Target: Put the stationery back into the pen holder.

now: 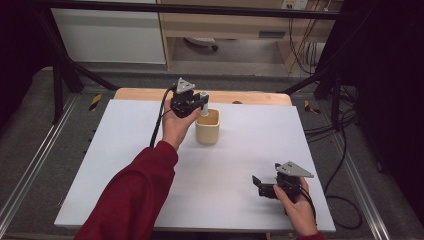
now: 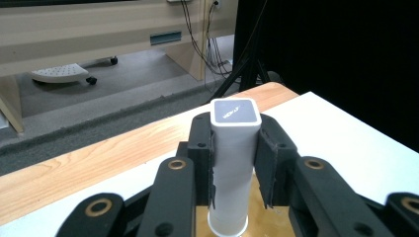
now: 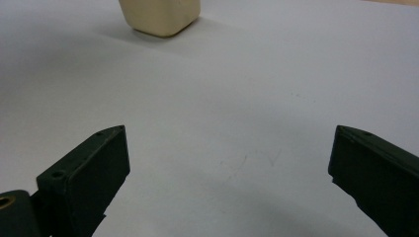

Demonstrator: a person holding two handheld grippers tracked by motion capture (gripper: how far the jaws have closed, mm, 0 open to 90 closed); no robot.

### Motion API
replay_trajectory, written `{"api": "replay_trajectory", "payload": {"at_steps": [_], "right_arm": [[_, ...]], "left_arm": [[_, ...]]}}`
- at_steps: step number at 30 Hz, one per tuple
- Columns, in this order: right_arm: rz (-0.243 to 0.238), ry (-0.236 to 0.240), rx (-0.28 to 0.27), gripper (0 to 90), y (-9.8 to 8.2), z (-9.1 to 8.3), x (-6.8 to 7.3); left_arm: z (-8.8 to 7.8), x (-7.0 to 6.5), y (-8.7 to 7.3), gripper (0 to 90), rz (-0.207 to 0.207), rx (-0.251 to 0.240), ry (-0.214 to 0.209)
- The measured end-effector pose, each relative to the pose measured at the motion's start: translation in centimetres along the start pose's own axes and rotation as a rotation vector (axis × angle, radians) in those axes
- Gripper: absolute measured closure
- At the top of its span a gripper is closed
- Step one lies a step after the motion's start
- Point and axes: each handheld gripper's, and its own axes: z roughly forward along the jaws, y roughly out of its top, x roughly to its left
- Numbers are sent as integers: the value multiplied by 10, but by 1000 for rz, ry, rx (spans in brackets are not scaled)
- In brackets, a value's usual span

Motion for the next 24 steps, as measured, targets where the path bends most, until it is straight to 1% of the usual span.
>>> {"api": "replay_trajectory", "payload": {"at_steps": [4,8,15,18,22,24], "right_arm": [[-8,-1,1,28,0,0,0],[0,2,-1,28,0,0,0],[-10,5,-1,28,0,0,1],[-13,8,1,28,0,1,1],[-9,6,2,28,0,1,1],[-8,6,2,28,0,1,2]], "left_arm": [[2,1,-4,710,-12,2,2],[6,-1,-8,710,-12,11,-2],[12,-5,-13,710,-9,29,-3],[12,-8,-16,710,-22,32,-9],[15,-8,-20,710,-8,50,10],[16,-7,-21,709,-11,56,16]]}}
